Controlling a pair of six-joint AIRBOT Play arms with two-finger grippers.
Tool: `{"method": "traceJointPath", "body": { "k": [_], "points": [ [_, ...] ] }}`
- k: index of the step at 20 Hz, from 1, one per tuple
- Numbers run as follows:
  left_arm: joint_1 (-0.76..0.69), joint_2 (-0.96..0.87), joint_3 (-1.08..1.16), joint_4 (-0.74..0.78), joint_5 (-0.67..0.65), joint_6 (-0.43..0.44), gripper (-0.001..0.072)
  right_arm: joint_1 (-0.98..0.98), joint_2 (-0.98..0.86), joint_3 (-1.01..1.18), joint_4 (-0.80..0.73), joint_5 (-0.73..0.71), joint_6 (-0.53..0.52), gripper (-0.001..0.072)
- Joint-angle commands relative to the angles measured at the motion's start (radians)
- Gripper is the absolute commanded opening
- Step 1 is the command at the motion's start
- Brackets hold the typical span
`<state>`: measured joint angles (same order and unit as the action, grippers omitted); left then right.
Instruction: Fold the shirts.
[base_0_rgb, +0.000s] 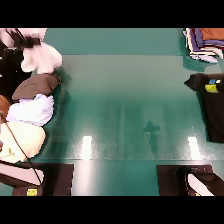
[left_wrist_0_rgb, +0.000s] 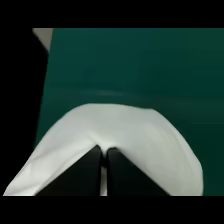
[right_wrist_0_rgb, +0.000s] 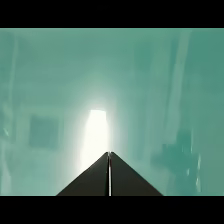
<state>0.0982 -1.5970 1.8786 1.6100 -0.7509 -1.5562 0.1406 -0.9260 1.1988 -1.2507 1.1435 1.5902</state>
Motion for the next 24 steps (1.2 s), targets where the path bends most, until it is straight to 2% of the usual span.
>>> {"method": "traceJointPath", "body": {
  "k": [1, 5, 9, 13, 16, 17, 18, 19, 22, 24],
  "points": [
    [-0.076, 0.213, 0.153, -0.001, -0.102, 0.106, 0.0021, 0.001, 0.001, 0.135, 0.000, -0.056, -0.048, 0.0016],
    [-0.255, 0.414, 0.177, -0.002, -0.225, 0.129, 0.0021, 0.001, 0.001, 0.305, -0.004, -0.079, -0.058, 0.0017],
    [-0.488, 0.428, 0.110, -0.001, -0.438, 0.082, 0.0021, 0.001, 0.001, 0.415, -0.005, -0.058, -0.058, 0.0016],
    [-0.712, 0.427, -0.202, -0.009, -0.406, -0.060, 0.0022, 0.001, 0.001, 0.467, -0.005, -0.008, -0.058, 0.0017],
    [-0.807, 0.427, -0.431, -0.103, -0.281, -0.071, 0.0026, 0.001, 0.001, 0.473, -0.005, 0.026, -0.058, 0.0016],
    [-0.815, 0.427, -0.485, -0.148, -0.232, -0.067, 0.0201, 0.001, 0.001, 0.473, -0.005, 0.037, -0.058, 0.0016],
    [-0.813, 0.427, -0.513, -0.153, -0.202, -0.069, 0.0480, 0.001, 0.001, 0.473, -0.005, 0.045, -0.058, 0.0017],
    [-0.799, 0.427, -0.521, -0.134, -0.191, -0.068, 0.0553, 0.001, 0.001, 0.473, -0.005, 0.051, -0.058, 0.0016],
    [-0.678, 0.416, -0.521, -0.107, -0.169, -0.069, 0.0553, 0.001, 0.001, 0.473, 0.001, 0.061, -0.058, 0.0016],
    [-0.575, 0.369, -0.523, -0.147, -0.195, -0.067, 0.0553, 0.001, 0.001, 0.473, 0.002, 0.063, -0.058, 0.0017]
  ]
}}
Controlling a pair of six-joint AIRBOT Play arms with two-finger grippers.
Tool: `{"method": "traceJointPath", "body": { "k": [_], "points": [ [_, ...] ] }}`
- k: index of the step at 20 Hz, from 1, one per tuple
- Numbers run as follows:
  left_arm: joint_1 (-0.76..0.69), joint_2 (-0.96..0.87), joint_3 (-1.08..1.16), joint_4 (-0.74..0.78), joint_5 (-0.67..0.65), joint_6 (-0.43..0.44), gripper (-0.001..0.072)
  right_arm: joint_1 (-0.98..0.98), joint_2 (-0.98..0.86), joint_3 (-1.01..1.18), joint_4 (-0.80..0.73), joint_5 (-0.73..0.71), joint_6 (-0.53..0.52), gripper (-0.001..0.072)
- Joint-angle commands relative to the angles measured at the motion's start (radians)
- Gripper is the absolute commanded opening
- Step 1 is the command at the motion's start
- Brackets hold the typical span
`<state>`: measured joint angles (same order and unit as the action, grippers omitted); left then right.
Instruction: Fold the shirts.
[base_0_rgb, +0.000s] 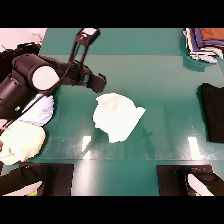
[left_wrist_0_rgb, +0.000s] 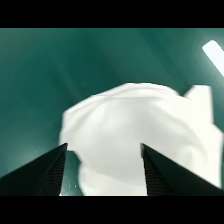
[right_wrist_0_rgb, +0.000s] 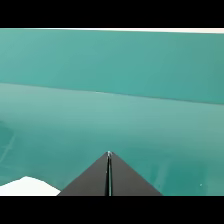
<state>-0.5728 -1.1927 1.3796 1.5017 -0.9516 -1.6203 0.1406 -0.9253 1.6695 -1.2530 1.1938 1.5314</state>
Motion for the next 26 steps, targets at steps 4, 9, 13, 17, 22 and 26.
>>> {"method": "traceJointPath", "body": {
  "k": [4, 9, 13, 17, 22, 26],
  "points": [
    [0.220, -0.231, -0.025, -0.224, -0.038, 0.069, 0.0553, 0.001, 0.000, 0.000, 0.003, 0.022, 0.001, 0.0016],
    [0.263, -0.460, -0.025, -0.561, -0.063, 0.218, 0.0553, 0.001, 0.000, 0.000, 0.003, 0.048, 0.000, 0.0016],
    [0.263, -0.494, -0.019, -0.587, -0.037, 0.216, 0.0239, 0.001, -0.010, -0.001, 0.003, 0.088, 0.004, 0.0016],
    [0.329, -0.483, 0.077, -0.576, -0.121, 0.214, 0.0023, 0.002, -0.086, -0.050, 0.006, 0.264, 0.042, 0.0016],
    [0.377, -0.382, 0.164, -0.423, -0.151, 0.215, 0.0023, 0.002, -0.177, -0.462, 0.141, 0.218, 0.074, 0.0301],
    [0.377, -0.367, 0.162, -0.397, -0.172, 0.215, 0.0023, 0.071, -0.351, -0.787, 0.484, -0.014, -0.072, 0.0486]
  ]
}}
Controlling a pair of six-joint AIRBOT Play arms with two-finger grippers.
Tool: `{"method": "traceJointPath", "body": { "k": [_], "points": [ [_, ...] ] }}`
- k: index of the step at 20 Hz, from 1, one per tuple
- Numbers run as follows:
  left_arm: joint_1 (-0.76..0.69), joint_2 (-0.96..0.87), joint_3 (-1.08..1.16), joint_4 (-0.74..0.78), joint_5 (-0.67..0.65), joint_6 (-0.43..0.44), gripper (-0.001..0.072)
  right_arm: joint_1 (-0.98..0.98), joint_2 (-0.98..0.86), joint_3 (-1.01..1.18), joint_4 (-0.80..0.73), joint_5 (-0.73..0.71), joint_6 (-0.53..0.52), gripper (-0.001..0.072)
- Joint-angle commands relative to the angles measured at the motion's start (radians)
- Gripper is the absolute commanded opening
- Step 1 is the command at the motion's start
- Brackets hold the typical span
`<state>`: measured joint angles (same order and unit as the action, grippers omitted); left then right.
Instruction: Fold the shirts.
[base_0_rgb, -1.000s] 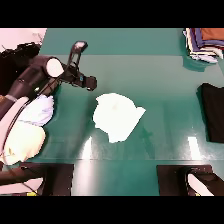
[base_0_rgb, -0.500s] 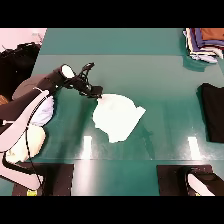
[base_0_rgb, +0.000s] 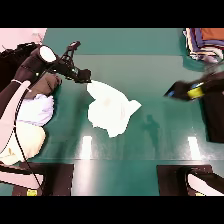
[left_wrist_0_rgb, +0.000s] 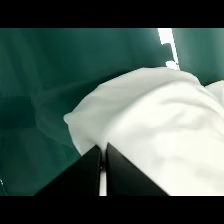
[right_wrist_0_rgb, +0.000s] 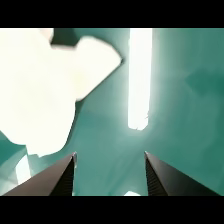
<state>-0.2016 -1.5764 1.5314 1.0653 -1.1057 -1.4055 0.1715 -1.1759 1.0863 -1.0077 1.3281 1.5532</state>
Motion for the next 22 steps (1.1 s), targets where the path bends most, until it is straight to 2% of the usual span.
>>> {"method": "traceJointPath", "body": {
  "k": [1, 4, 10, 11, 14, 17, 22],
  "points": [
    [0.006, 0.017, 0.010, 0.040, -0.018, 0.000, 0.0023, 0.067, -0.140, -0.237, 0.299, -0.218, -0.123, 0.0483],
    [0.006, 0.017, 0.010, 0.040, -0.021, 0.000, 0.0023, 0.121, -0.265, -0.232, 0.364, -0.388, -0.127, 0.0438],
    [0.006, 0.017, 0.010, 0.040, -0.021, 0.000, 0.0023, 0.205, -0.486, 0.000, 0.358, -0.446, -0.129, 0.0428],
    [0.006, 0.017, 0.010, 0.040, -0.022, 0.000, 0.0023, 0.211, -0.514, 0.033, 0.358, -0.447, -0.130, 0.0387],
    [0.006, 0.019, 0.010, 0.040, -0.028, -0.015, 0.0023, 0.231, -0.562, 0.122, 0.349, -0.447, -0.167, 0.0015],
    [0.006, 0.080, 0.025, 0.082, -0.022, -0.033, 0.0022, 0.212, -0.519, 0.203, 0.276, -0.425, -0.176, 0.0015],
    [0.006, 0.344, 0.155, 0.132, -0.005, -0.034, 0.0022, 0.125, -0.258, 0.412, 0.113, -0.290, -0.176, 0.0014]
  ]
}}
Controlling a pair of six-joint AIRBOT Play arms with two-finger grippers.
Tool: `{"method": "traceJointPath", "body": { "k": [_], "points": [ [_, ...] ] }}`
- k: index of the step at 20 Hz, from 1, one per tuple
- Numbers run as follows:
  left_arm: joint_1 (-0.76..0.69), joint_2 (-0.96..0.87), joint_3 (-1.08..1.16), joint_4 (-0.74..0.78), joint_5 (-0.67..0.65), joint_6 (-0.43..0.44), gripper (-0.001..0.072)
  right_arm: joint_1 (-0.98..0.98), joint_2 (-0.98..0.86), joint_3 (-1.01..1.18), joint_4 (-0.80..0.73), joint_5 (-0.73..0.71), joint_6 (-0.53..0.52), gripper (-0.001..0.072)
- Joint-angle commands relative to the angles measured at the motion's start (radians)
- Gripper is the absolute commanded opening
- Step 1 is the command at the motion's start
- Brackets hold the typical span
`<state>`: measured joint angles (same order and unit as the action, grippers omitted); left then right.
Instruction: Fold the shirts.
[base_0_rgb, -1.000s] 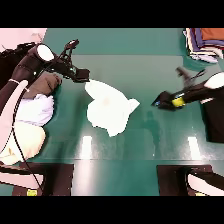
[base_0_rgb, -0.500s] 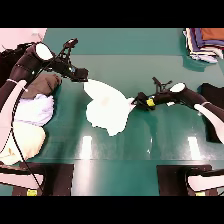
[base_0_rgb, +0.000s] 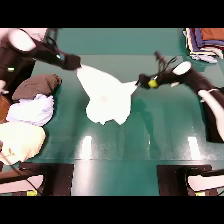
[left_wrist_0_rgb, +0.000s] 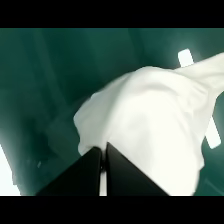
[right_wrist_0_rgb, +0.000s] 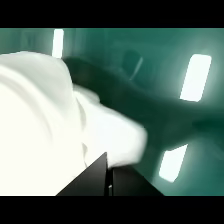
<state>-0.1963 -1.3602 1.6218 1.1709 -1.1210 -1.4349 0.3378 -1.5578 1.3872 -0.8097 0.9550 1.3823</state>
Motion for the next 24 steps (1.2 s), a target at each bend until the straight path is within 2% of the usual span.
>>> {"method": "traceJointPath", "body": {
  "k": [1, 5, 8, 13, 16, 18, 20, 22, 24],
  "points": [
    [0.001, 0.188, 0.093, 0.024, 0.010, -0.005, 0.0022, -0.058, 0.179, 0.150, -0.084, 0.114, -0.005, 0.0014],
    [0.001, 0.402, 0.139, 0.020, 0.011, -0.005, 0.0022, -0.100, 0.387, 0.300, -0.085, 0.200, -0.005, 0.0014],
    [0.001, 0.514, 0.139, -0.023, 0.014, -0.006, 0.0022, -0.101, 0.499, 0.375, -0.136, 0.206, -0.003, 0.0014],
    [-0.004, 0.529, 0.123, -0.281, -0.007, 0.015, 0.0022, -0.101, 0.560, 0.422, -0.161, 0.203, 0.047, 0.0013],
    [-0.039, 0.489, 0.036, -0.267, -0.071, 0.013, 0.0022, -0.101, 0.476, 0.422, -0.160, 0.262, 0.106, 0.0014],
    [-0.070, 0.455, -0.082, -0.246, -0.171, 0.009, 0.0022, -0.098, 0.370, 0.422, -0.159, 0.370, 0.143, 0.0014],
    [-0.100, 0.430, -0.257, -0.225, -0.206, 0.011, 0.0023, -0.073, 0.236, 0.420, -0.162, 0.469, 0.151, 0.0014],
    [-0.109, 0.410, -0.460, -0.209, -0.150, 0.011, 0.0023, -0.028, 0.108, 0.375, -0.161, 0.480, 0.151, 0.0015],
    [-0.109, 0.401, -0.631, -0.154, -0.025, 0.011, 0.0024, 0.019, 0.003, 0.300, -0.160, 0.418, 0.143, 0.0015]
  ]
}}
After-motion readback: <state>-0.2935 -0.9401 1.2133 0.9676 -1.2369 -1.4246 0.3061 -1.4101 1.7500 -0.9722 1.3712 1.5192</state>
